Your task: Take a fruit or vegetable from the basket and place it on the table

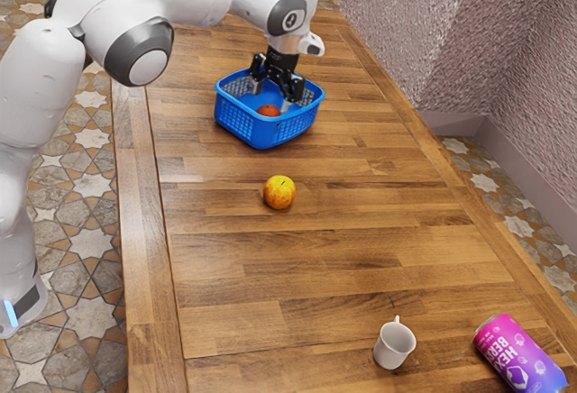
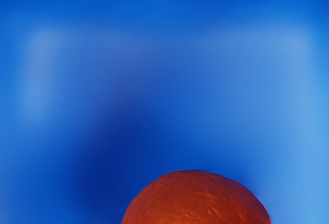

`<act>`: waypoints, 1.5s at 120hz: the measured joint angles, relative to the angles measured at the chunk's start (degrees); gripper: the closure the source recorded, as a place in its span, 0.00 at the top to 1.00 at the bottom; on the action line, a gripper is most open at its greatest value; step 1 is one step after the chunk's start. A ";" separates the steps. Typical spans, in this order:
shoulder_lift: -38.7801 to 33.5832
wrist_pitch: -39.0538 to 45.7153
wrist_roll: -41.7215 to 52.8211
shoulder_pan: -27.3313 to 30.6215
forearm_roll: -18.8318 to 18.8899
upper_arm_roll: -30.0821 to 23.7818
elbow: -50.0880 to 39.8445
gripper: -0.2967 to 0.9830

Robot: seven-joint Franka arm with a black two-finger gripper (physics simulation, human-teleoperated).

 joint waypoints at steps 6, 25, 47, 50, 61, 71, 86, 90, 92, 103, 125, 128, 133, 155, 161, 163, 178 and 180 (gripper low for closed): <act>0.06 0.02 0.03 -0.01 0.00 0.00 0.00 0.77; 0.18 0.06 0.11 -0.29 0.00 0.00 0.00 0.77; 0.44 0.12 0.20 0.04 -0.02 0.00 -0.31 0.77; 0.48 0.12 0.21 0.08 -0.03 0.00 -0.47 0.77; 0.55 0.41 0.24 0.15 -0.09 0.00 -1.37 0.77; 0.56 0.79 0.30 0.26 -0.21 0.00 -1.82 0.77; 0.64 1.33 0.49 0.41 -0.73 0.02 -2.42 0.77; 0.64 1.44 0.54 0.42 -0.79 0.05 -2.48 0.77; 0.65 1.48 0.56 0.42 -0.81 0.06 -2.50 0.77; 0.85 1.67 0.68 0.58 -0.93 0.08 -2.54 0.77; 1.55 1.86 1.02 1.65 -1.07 0.08 -2.54 0.67; 1.57 1.85 1.05 1.70 -1.11 0.07 -2.54 0.66; 1.60 1.83 1.10 1.74 -1.19 0.06 -2.55 0.64; 1.62 1.77 1.41 1.85 -1.36 0.03 -2.54 0.57; 1.56 1.83 1.56 1.79 -1.17 0.06 -2.50 0.53; 1.55 1.86 1.61 1.77 -1.09 0.07 -2.49 0.52; 1.06 2.03 1.90 1.53 -0.56 0.10 -2.40 0.49; 0.90 2.04 1.94 1.51 -0.49 0.11 -2.38 0.49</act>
